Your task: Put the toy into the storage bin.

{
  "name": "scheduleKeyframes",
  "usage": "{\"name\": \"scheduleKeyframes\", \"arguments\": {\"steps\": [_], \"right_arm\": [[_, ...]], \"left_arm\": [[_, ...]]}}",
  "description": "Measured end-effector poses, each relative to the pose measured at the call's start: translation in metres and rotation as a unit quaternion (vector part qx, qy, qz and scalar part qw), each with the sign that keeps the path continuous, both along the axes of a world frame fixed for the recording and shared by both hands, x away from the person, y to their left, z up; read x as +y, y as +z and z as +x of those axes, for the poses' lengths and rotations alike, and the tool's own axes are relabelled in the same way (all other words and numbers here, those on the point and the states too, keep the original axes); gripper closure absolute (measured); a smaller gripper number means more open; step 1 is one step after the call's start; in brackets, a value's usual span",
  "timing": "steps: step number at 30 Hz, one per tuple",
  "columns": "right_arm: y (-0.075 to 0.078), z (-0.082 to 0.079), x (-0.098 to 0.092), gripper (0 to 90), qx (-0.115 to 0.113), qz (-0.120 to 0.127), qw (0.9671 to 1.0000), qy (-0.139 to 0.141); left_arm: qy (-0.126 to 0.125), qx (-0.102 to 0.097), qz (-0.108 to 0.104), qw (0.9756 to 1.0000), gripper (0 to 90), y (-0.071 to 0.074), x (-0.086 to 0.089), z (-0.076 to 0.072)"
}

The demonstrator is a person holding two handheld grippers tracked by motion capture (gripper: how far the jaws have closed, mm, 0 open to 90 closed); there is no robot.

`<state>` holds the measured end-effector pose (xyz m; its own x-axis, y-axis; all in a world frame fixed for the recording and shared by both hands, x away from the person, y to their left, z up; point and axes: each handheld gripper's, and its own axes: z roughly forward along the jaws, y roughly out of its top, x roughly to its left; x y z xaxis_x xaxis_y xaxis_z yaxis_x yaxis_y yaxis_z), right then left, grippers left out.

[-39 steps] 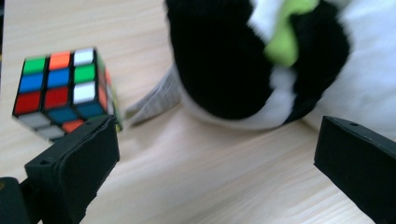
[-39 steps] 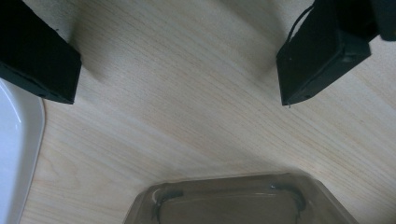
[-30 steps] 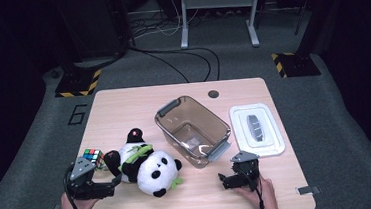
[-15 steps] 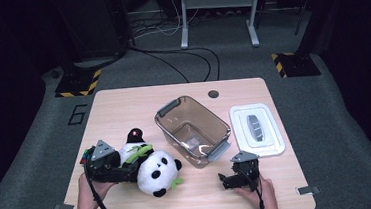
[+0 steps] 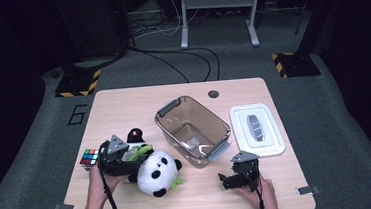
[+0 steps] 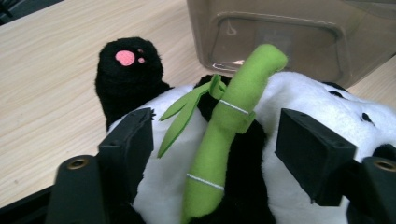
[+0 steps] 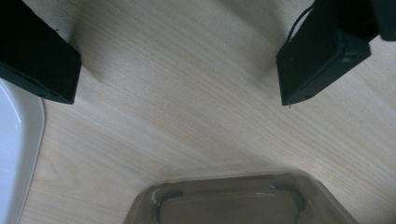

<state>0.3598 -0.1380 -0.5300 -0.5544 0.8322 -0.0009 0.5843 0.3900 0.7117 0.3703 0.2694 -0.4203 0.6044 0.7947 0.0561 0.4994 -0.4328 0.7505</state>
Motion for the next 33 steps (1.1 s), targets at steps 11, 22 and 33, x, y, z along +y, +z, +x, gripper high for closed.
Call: {"name": "scheduleKeyframes", "arguments": {"steps": [11, 22, 33], "right_arm": [[0.000, 0.000, 0.000, 0.0, 0.000, 0.000, 1.0000, 0.000], [0.000, 0.000, 0.000, 0.0, 0.001, 0.001, 1.0000, -0.001], [0.000, 0.000, 0.000, 0.0, 0.000, 0.000, 1.0000, -0.001]], "left_arm": [[0.007, 0.010, 0.031, 0.9994, 61.8, -0.019, -0.010, 0.004], [0.005, -0.026, -0.009, 0.9996, 76.0, -0.016, 0.001, -0.007], [-0.018, -0.038, -0.033, 0.9986, 76.1, 0.001, 0.009, -0.018]]}}
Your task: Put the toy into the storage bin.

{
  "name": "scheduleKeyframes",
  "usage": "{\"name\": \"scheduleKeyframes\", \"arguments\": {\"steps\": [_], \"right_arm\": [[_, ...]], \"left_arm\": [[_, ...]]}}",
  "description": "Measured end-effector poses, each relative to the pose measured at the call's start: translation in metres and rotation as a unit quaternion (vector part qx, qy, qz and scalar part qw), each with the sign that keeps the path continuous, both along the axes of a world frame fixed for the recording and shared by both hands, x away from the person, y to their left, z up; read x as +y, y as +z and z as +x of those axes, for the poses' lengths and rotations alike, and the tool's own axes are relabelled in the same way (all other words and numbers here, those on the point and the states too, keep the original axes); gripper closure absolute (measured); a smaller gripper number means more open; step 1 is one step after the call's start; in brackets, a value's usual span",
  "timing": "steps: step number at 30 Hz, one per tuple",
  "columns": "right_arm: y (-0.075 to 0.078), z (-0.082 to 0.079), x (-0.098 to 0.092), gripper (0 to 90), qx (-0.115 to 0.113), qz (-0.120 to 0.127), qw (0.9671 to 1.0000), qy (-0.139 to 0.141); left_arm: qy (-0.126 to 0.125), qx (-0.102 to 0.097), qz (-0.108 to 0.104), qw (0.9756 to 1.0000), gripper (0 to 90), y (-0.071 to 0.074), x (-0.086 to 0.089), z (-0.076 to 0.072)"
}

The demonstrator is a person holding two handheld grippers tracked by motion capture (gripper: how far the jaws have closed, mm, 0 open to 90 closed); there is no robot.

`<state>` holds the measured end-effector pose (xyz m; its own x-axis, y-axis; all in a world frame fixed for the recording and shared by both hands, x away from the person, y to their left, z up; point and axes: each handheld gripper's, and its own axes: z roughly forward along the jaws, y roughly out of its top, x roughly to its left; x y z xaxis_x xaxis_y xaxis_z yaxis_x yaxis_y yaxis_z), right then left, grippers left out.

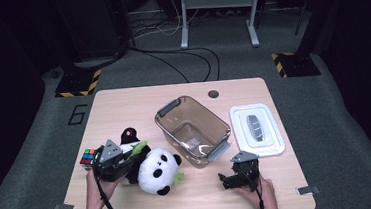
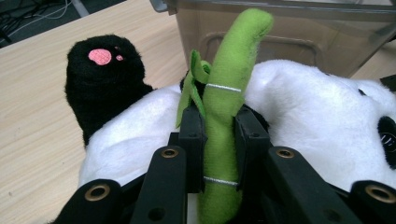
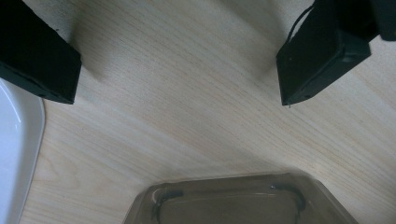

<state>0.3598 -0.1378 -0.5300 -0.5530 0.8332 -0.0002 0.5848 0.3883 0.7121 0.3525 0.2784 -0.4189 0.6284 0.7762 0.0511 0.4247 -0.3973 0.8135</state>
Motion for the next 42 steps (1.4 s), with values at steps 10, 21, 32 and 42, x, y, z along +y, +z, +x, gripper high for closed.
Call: {"name": "scheduleKeyframes", "arguments": {"steps": [10, 21, 32, 42], "right_arm": [[0.000, 0.000, 0.000, 0.0, 0.000, 0.000, 1.0000, 0.000], [0.000, 0.000, 0.000, 0.0, 0.000, -0.001, 1.0000, 0.000], [0.000, 0.000, 0.000, 0.0, 0.000, -0.001, 1.0000, 0.001], [0.000, 0.000, 0.000, 0.0, 0.001, 0.000, 1.0000, 0.000]], "left_arm": [[-0.015, -0.003, -0.012, 0.9998, 76.1, 0.012, 0.007, -0.004], [-0.040, -0.010, -0.039, 0.9984, 76.1, 0.030, 0.015, -0.004], [-0.059, -0.022, -0.048, 0.9969, 76.0, 0.049, 0.013, 0.001], [-0.079, -0.032, -0.053, 0.9950, 76.0, 0.069, 0.008, 0.010]]}}
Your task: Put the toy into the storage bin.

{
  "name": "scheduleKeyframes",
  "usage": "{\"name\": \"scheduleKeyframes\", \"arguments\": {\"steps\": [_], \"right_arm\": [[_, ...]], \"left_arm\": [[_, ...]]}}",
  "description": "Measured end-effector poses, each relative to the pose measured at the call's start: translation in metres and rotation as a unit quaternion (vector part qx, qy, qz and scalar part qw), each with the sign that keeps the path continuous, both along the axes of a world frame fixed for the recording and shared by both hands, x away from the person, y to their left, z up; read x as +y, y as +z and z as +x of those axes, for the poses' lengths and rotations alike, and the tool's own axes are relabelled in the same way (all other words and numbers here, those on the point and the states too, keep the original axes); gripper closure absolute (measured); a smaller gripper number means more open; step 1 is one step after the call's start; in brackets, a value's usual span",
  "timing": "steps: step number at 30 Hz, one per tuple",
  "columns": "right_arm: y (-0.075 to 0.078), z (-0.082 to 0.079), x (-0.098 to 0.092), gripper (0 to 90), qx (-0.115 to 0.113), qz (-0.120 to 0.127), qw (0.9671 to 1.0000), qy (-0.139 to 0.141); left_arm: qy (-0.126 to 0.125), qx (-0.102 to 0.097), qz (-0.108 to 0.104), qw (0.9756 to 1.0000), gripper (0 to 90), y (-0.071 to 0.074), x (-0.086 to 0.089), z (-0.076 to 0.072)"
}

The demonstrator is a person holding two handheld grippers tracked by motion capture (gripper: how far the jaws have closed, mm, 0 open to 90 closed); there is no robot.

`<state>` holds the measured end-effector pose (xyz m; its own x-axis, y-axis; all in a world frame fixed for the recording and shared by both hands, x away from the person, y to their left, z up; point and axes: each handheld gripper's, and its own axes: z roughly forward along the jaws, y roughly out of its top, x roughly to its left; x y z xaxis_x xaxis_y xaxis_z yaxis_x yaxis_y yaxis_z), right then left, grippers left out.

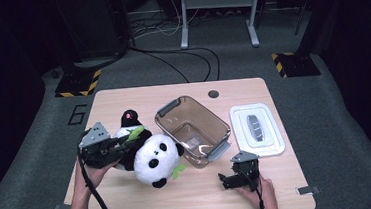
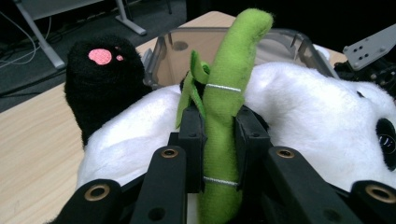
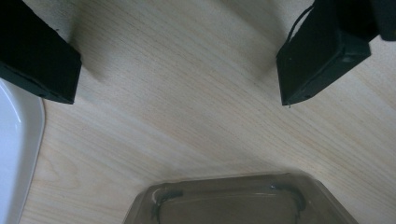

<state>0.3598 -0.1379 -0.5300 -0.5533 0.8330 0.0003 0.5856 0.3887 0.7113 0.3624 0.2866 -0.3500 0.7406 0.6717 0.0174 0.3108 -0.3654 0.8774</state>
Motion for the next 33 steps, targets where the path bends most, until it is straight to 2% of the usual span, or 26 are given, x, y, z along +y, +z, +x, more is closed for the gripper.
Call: {"name": "scheduleKeyframes", "arguments": {"steps": [16, 25, 28, 33], "right_arm": [[0.000, 0.000, 0.000, 0.0, 0.001, 0.001, 1.0000, -0.002], [0.000, 0.000, 0.000, 0.0, 0.001, 0.001, 1.0000, -0.002], [0.000, 0.000, 0.000, 0.0, 0.001, 0.001, 1.0000, -0.002], [0.000, 0.000, 0.000, 0.0, 0.001, 0.001, 1.0000, -0.002]], "left_arm": [[-0.023, -0.014, -0.011, 0.9996, 75.9, 0.025, -0.015, 0.023], [-0.039, -0.026, -0.011, 0.9989, 75.9, 0.036, -0.027, 0.039], [-0.052, -0.029, -0.013, 0.9982, 75.9, 0.039, -0.032, 0.045], [-0.061, -0.031, -0.004, 0.9977, 75.8, 0.043, -0.041, 0.056]]}}
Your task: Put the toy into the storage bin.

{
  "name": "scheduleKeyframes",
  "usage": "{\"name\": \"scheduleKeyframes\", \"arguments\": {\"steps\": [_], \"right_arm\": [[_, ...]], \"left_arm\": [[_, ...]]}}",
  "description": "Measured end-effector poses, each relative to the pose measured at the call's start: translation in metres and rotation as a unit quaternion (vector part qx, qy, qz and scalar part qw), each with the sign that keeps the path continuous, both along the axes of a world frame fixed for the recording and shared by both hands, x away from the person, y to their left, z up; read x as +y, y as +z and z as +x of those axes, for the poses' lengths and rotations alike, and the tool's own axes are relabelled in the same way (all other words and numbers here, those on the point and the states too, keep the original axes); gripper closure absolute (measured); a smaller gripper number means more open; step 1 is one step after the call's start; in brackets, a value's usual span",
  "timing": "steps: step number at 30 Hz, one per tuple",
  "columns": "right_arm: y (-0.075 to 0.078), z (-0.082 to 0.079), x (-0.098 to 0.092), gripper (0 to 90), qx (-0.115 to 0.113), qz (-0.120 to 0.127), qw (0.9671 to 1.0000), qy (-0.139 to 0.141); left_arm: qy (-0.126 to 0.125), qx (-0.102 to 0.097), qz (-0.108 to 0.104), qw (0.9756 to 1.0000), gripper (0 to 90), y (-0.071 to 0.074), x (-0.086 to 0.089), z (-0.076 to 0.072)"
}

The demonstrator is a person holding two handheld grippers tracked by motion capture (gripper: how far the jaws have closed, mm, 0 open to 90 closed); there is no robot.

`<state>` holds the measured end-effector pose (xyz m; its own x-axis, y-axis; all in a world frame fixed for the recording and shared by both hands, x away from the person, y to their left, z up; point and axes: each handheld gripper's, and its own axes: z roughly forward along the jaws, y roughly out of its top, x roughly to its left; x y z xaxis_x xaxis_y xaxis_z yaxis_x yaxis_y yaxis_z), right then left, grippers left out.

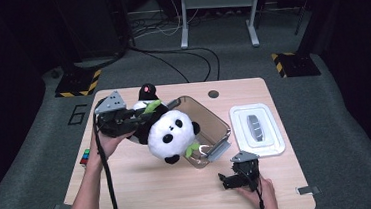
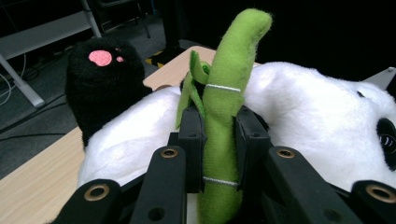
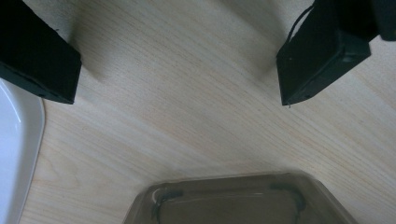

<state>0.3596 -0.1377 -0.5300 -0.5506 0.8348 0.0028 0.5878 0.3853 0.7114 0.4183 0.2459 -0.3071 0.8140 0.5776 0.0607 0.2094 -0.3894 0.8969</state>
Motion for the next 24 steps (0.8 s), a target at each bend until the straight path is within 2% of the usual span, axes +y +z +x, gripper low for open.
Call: {"name": "scheduleKeyframes", "arguments": {"steps": [14, 24], "right_arm": [[0.000, 0.000, 0.001, 0.0, 0.000, 0.002, 1.0000, -0.005], [0.000, 0.000, 0.000, 0.0, -0.002, 0.001, 1.0000, -0.002]], "left_arm": [[-0.037, 0.000, 0.003, 0.9993, 75.7, 0.005, -0.032, 0.028], [-0.058, 0.004, 0.003, 0.9983, 75.6, -0.001, -0.055, 0.049]]}}
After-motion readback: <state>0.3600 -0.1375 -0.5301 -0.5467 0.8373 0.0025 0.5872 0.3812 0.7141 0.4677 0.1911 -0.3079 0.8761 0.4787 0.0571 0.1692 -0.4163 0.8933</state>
